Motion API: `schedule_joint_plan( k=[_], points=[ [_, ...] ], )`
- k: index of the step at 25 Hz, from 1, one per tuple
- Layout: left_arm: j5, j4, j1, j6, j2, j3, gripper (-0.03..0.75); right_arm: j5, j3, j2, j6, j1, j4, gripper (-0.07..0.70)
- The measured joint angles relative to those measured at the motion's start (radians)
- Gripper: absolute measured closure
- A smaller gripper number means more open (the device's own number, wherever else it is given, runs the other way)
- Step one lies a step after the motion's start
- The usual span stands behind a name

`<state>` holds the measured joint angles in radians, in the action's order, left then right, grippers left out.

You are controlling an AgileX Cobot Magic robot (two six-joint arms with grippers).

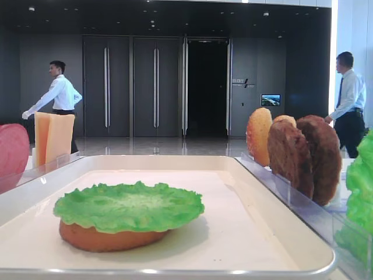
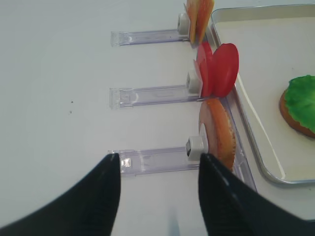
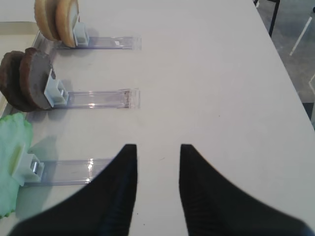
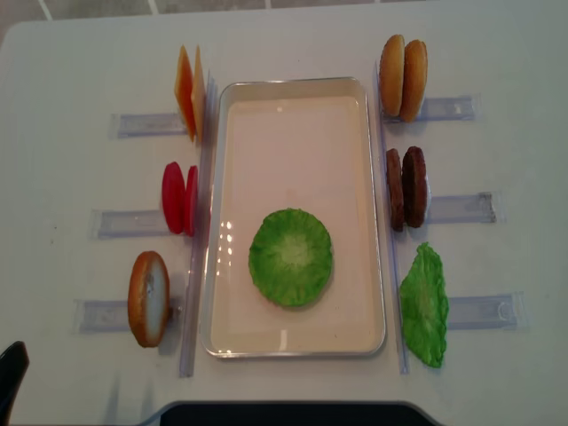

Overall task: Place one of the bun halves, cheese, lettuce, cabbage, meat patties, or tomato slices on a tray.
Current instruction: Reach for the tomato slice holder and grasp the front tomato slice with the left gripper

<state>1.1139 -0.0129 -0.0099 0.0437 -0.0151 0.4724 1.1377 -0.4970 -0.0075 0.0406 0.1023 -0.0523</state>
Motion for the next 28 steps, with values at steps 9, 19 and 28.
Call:
schedule_joint_plan(
  k=[9, 19, 28],
  points=[
    [0.000, 0.000, 0.000, 0.000, 0.000, 0.000, 0.325, 0.000, 0.000, 0.000, 0.000, 0.000, 0.000, 0.394],
    [0.000, 0.000, 0.000, 0.000, 0.000, 0.000, 0.325, 0.000, 0.000, 0.000, 0.000, 0.000, 0.000, 0.395],
    [0.006, 0.019, 0.000, -0.027, 0.008, 0.021, 0.325, 0.000, 0.000, 0.000, 0.000, 0.000, 0.000, 0.395]
  ],
)
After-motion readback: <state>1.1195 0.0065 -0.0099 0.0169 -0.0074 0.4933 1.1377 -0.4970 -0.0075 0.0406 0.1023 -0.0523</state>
